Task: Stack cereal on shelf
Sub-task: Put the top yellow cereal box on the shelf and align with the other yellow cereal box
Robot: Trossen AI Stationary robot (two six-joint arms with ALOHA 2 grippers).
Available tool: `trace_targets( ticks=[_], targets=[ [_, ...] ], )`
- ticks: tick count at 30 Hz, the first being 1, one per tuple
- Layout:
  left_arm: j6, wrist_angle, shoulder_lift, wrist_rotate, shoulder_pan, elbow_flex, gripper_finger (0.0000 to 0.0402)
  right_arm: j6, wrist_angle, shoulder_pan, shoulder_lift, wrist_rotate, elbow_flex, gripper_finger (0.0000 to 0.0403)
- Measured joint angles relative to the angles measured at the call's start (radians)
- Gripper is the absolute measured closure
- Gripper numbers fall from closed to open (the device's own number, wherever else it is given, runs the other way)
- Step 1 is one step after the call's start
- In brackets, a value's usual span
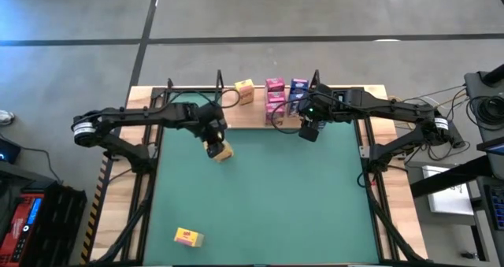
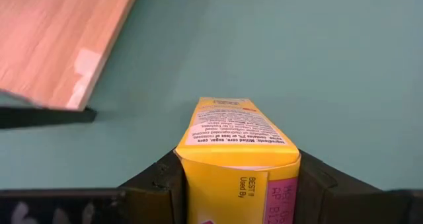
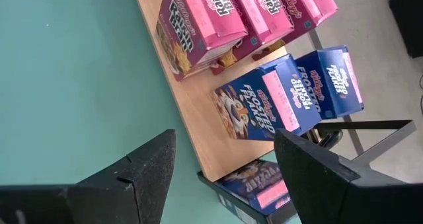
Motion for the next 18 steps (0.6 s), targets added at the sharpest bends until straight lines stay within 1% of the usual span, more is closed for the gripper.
trace_targets(
  ticks=[5, 9, 14, 18],
  targets=[
    [-0.046, -0.016, -0.007, -0.001, 0.000, 0.000, 0.0251, -0.001, 0.000, 0.000, 0.000, 0.000, 0.000, 0.0158],
    [-0.085, -0.010, -0.028, 0.000, -0.022, 0.000, 0.0251, 0.001, 0.000, 0.000, 0.000, 0.000, 0.000, 0.0158],
    [-0.107, 0.032, -0.067, -0.003, -0.068, 0.000, 0.0251, 0.000, 0.000, 0.000, 0.000, 0.000, 0.000, 0.0158],
    [-0.113, 0.062, -0.078, -0.027, -0.073, 0.009, 0.0251, 0.001, 0.000, 0.000, 0.000, 0.000, 0.000, 0.0158]
  ],
)
